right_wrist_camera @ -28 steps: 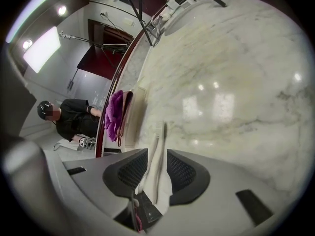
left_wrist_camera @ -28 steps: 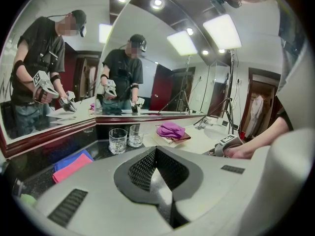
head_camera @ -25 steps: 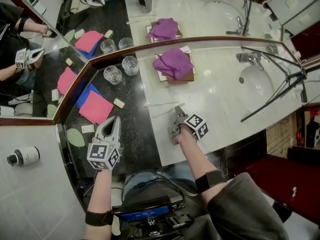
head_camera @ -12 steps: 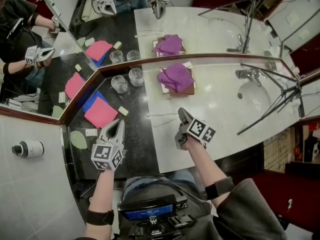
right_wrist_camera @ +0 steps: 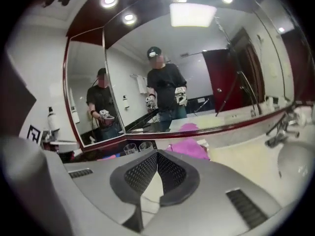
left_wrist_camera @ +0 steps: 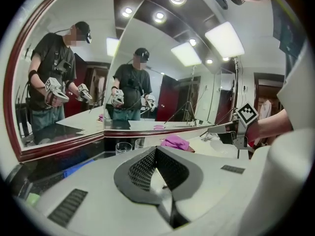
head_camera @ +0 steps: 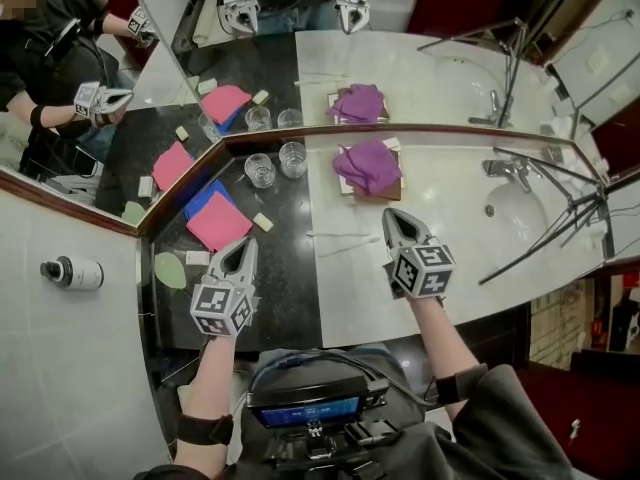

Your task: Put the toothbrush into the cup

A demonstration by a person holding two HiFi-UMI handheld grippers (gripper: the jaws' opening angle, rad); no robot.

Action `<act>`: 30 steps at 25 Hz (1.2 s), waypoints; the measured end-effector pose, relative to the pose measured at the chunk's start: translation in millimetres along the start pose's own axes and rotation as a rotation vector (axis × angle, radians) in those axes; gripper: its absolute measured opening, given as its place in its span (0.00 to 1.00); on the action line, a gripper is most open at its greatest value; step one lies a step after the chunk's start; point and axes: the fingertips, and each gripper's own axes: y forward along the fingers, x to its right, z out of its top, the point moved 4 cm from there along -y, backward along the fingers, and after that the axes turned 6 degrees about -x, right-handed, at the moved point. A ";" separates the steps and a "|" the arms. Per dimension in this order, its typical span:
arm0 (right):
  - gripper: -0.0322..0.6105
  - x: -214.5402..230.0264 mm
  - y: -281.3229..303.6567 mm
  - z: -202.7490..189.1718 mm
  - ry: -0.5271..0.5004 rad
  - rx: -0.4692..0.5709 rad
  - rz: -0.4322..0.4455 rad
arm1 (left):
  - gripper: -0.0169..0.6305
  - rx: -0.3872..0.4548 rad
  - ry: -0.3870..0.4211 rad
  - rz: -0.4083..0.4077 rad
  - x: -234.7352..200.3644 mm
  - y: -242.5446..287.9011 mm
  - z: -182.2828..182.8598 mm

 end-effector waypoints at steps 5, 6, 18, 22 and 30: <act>0.07 -6.5 -12.8 8.7 -0.185 -0.008 -0.006 | 0.03 0.006 -0.015 0.016 -2.0 -7.5 1.2; 0.07 -5.9 -13.6 8.4 -0.181 -0.007 -0.002 | 0.03 0.006 -0.018 0.018 -2.2 -8.5 1.3; 0.07 -6.2 -19.1 1.6 -0.149 -0.023 0.024 | 0.03 0.028 0.004 -0.026 6.7 -13.4 6.0; 0.07 -4.6 -18.6 -3.3 -0.148 -0.032 0.023 | 0.03 0.029 0.002 -0.047 9.7 -9.0 5.6; 0.07 9.9 -17.0 -12.7 -0.135 -0.056 0.010 | 0.23 -0.098 0.132 -0.217 45.8 28.5 -2.3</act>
